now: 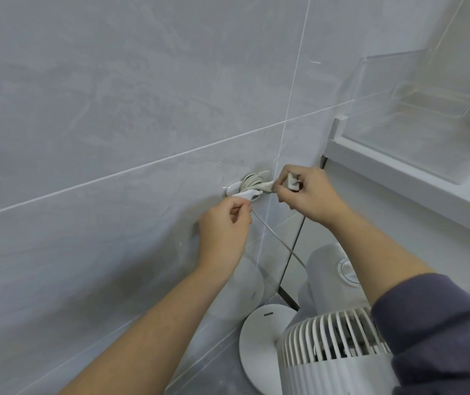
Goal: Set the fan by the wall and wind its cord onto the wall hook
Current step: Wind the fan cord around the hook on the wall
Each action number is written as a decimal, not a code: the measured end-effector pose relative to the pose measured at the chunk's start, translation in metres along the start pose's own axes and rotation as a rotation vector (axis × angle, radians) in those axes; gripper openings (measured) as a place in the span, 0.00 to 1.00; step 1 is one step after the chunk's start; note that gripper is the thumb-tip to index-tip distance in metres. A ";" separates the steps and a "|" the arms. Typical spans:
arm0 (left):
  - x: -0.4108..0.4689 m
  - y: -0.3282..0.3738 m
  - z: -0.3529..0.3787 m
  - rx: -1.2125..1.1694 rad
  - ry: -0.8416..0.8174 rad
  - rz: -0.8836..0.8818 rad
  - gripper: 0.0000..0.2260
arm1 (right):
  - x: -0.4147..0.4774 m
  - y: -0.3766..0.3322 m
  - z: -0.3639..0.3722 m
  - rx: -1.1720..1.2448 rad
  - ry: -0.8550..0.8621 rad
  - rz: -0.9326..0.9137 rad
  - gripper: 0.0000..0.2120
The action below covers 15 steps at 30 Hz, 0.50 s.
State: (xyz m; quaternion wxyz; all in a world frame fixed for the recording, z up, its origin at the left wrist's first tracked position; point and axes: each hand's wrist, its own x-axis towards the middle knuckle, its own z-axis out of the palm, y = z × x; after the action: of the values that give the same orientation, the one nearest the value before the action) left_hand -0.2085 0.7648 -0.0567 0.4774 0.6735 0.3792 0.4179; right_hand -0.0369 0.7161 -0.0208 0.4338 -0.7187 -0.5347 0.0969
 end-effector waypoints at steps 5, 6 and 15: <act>-0.001 -0.001 0.002 -0.028 -0.042 -0.006 0.12 | 0.003 -0.003 -0.006 0.060 -0.172 0.027 0.05; 0.000 -0.001 0.002 -0.029 -0.048 -0.005 0.11 | 0.004 -0.003 -0.007 0.061 -0.242 0.050 0.04; 0.002 -0.003 0.001 0.175 0.001 0.090 0.07 | 0.004 0.007 -0.012 0.249 -0.885 0.329 0.24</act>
State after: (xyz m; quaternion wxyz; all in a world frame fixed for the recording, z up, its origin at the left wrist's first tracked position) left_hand -0.2070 0.7665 -0.0592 0.3973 0.7289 0.3839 0.4044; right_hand -0.0227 0.7128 -0.0174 0.2265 -0.6262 -0.5313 0.5237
